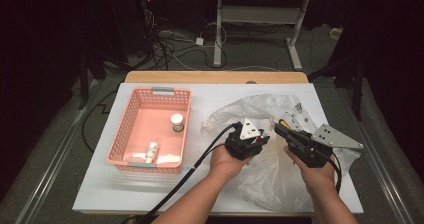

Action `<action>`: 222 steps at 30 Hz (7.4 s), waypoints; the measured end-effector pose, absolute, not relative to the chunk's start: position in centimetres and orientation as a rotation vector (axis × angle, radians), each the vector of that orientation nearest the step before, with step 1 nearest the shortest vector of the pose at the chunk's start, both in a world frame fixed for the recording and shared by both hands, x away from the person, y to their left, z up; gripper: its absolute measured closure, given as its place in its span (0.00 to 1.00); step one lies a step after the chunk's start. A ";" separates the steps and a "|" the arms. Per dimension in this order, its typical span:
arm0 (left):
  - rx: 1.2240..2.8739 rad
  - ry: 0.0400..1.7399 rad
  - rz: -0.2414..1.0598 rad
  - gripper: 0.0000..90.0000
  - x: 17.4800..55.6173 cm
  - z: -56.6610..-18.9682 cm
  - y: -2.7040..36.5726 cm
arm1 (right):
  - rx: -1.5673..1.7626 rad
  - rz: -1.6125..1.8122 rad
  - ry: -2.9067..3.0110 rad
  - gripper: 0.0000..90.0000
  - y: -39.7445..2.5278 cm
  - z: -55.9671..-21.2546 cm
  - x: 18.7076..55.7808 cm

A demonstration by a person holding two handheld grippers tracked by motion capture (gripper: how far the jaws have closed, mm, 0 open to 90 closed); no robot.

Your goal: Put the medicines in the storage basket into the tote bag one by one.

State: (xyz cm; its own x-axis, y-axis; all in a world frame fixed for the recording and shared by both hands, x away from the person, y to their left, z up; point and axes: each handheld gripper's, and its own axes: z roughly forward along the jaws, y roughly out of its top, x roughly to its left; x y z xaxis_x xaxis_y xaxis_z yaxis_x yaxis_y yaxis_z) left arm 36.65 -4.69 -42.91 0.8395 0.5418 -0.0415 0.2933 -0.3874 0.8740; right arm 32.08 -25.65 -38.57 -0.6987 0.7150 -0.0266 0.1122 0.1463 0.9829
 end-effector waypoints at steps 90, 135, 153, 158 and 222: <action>1.920 0.854 0.352 0.00 31.0 -40.7 11.9 | 0.804 1.566 1.963 1.00 -26.0 -39.2 32.2; 1.839 1.126 0.501 0.00 33.1 -40.8 20.7 | 0.798 1.570 1.956 1.00 -26.5 -39.1 32.0; 1.845 1.152 0.473 0.03 38.1 -39.7 18.9 | 0.799 1.576 1.955 1.00 -26.4 -39.0 32.0; 1.871 1.182 0.458 0.06 40.2 -40.1 18.5 | 0.797 1.575 1.956 1.00 -26.5 -39.1 32.2; 2.153 1.293 0.238 0.54 45.9 -45.1 16.8 | 0.800 1.578 1.955 1.00 -26.5 -38.9 32.0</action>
